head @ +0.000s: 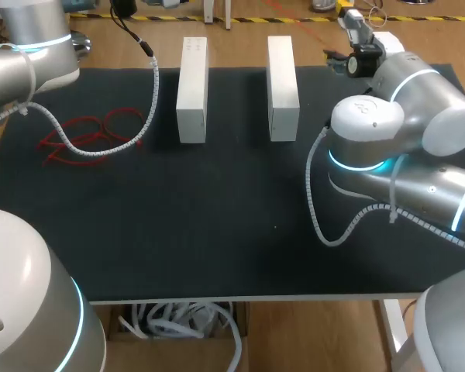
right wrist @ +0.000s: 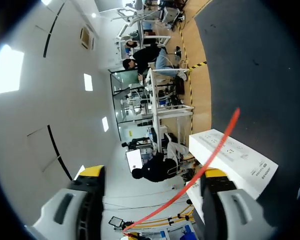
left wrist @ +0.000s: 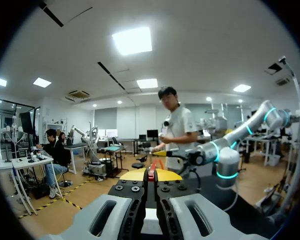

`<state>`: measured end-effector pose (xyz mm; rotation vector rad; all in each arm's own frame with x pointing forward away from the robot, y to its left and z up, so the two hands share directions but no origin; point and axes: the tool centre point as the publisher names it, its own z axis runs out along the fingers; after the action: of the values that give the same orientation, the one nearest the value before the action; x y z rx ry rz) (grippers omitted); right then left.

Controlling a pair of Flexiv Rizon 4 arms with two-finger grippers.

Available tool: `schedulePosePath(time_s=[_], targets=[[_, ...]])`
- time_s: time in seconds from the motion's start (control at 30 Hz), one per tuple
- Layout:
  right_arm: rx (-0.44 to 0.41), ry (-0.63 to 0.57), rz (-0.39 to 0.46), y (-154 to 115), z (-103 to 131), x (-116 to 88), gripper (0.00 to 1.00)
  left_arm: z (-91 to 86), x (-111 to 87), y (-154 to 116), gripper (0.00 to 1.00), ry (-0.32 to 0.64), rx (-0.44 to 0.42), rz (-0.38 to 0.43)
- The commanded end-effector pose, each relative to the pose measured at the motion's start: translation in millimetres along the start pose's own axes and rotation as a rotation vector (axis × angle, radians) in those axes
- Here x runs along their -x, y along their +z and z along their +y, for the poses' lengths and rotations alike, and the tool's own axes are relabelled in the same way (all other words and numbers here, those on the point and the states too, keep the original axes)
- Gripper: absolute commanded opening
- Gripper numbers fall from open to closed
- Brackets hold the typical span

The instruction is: Grab the tape and strap the tape.

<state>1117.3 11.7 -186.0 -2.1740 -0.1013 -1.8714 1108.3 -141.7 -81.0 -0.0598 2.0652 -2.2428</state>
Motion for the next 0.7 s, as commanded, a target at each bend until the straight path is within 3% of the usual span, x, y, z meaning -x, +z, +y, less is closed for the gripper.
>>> schedulePosePath(time_s=[0.03, 0.6, 0.7], targets=[[-0.024, -0.004, -0.007, -12, 3, 1, 0.94, 0.3, -1.2, 0, 0.0, 0.001, -0.001, -0.003], [-0.03, -0.028, 0.037, -12, 7, -5, 1.0, 0.3, -1.2, 0, 0.0, 0.001, -0.001, -0.003], [-0.033, -0.026, 0.045, -11, 6, -6, 0.89, 0.3, -1.2, 0, 0.0, 0.001, -0.001, -0.003]])
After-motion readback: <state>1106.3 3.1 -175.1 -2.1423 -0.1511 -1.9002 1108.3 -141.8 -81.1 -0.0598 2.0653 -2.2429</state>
